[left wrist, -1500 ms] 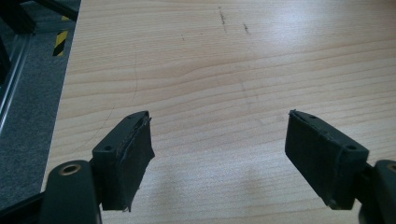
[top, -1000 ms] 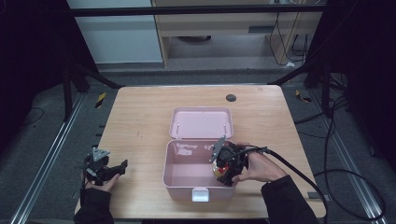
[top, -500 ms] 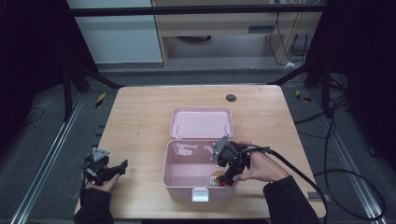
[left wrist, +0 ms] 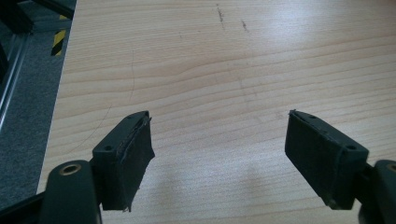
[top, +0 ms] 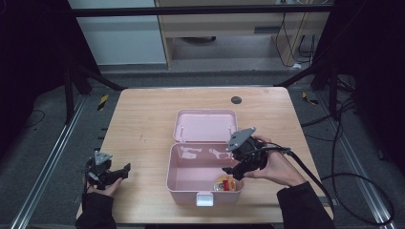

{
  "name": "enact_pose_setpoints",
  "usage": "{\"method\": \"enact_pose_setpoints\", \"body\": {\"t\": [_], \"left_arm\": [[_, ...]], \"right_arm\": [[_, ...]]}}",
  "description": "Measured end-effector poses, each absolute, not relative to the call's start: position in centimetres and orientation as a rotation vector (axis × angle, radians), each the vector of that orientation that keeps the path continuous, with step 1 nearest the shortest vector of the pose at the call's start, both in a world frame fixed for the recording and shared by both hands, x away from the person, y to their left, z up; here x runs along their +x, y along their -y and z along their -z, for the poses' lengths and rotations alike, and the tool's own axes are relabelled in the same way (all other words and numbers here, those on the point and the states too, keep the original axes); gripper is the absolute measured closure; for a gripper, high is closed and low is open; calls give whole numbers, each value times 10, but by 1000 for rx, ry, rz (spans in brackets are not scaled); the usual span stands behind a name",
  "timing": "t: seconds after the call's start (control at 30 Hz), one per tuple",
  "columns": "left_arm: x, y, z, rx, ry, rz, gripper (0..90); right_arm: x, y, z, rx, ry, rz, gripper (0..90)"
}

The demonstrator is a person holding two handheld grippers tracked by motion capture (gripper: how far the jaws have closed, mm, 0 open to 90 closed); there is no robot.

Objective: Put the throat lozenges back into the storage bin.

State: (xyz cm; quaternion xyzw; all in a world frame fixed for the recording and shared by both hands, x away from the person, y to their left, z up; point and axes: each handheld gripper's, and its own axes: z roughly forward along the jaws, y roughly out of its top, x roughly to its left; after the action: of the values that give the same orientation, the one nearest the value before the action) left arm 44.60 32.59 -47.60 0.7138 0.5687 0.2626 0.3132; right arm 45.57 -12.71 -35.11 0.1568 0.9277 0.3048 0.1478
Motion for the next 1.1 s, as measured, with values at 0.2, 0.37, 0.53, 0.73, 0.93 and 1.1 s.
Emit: {"method": "enact_pose_setpoints", "body": {"t": [0.2, 0.37, 0.53, 0.73, 0.93, 1.1], "left_arm": [[446, -326, 476, 1884, -1499, -692, 223], [446, -326, 476, 1882, -1499, -692, 225], [446, -325, 476, 1884, -1498, -692, 226], [446, -325, 476, 1881, -1496, -696, 227], [445, -326, 476, 1879, -1495, -698, 227], [445, -325, 476, 1880, -1493, -701, 227]], "right_arm": [[452, 143, 337, 528, -2529, -935, 159], [450, 156, 335, 586, -2472, -997, 166], [447, 173, 336, 662, -2392, -1059, 162], [445, 199, 345, 776, -2270, -1098, 160], [442, 220, 356, 869, -2195, -1139, 150], [439, 231, 366, 926, -2144, -1171, 141]]}}
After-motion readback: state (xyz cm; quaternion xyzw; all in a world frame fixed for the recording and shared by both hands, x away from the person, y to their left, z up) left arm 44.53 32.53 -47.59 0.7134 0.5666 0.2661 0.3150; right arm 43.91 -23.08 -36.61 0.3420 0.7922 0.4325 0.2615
